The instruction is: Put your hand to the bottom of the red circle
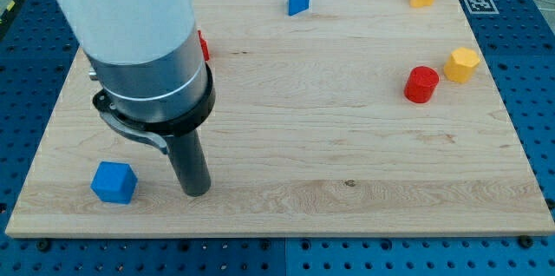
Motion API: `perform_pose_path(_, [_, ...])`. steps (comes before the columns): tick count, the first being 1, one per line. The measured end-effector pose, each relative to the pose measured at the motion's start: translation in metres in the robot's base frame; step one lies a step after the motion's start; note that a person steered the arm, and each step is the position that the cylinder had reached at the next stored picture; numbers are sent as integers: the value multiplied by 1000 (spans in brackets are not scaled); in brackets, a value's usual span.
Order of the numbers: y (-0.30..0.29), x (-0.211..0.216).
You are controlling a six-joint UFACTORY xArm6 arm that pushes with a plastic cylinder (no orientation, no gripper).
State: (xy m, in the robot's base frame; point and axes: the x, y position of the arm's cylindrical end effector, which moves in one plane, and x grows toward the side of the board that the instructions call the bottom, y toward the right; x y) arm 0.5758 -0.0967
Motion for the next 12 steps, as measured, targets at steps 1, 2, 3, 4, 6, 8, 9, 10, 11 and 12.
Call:
perform_pose_path(1, [5,0])
perform_pose_path(2, [6,-1])
perform_pose_path(3, [6,-16])
perform_pose_path(4, [14,-35])
perform_pose_path(6, [59,-42])
perform_pose_path(8, [68,-42])
perform_pose_path(9, [68,-42])
perform_pose_path(10, [68,-45])
perform_pose_path(11, [68,-48])
perform_pose_path(12, [72,-49])
